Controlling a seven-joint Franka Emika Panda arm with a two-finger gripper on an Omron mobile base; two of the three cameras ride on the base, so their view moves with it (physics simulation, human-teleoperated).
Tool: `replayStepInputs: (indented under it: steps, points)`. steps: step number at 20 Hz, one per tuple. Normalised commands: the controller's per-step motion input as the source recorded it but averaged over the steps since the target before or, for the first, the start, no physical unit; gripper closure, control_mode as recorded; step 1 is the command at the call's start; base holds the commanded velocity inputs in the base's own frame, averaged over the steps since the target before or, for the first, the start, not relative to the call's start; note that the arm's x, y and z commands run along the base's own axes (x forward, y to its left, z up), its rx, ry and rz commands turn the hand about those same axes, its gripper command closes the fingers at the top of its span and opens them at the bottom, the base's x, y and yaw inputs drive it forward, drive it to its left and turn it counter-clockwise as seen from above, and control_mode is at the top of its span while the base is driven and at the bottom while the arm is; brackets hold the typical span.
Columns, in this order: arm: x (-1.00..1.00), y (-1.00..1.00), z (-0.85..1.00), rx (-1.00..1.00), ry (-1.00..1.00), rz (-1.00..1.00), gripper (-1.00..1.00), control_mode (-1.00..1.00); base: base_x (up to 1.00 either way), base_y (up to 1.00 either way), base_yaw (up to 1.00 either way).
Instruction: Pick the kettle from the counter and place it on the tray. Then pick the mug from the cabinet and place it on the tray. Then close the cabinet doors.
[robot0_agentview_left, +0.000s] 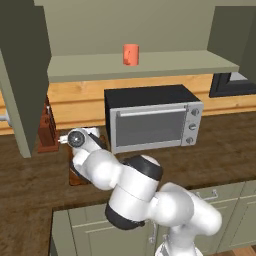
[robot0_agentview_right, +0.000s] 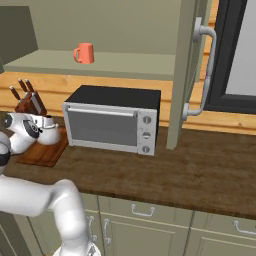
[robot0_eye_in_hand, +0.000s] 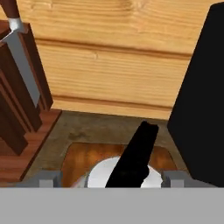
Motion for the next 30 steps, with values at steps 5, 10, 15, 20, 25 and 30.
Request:
replayStepInputs:
  steps: [5, 10, 15, 20, 25, 30]
  points:
    - [-0.32, 0.00, -0.10, 0.00, 0.35, -0.03, -1.00, -1.00, 0.00, 0.00, 0.00]
    - [-0.23, 0.00, -0.14, 0.00, 0.38, -0.01, -1.00, -1.00, 0.00, 0.00, 0.00]
    - [-0.29, 0.00, 0.02, 0.00, 0.24, 0.00, -1.00, -1.00, 0.00, 0.00, 0.00]
    - [-0.46, 0.00, 0.37, 0.00, -0.01, 0.00, -1.00, -1.00, 0.00, 0.00, 0.00]
    - [-0.58, -0.02, 0.22, 0.00, -0.03, 0.00, -1.00, -1.00, 0.00, 0.00, 0.00]
    - [-0.70, -0.19, 0.12, 0.00, -0.03, 0.05, -1.00, -1.00, 0.00, 0.00, 0.00]
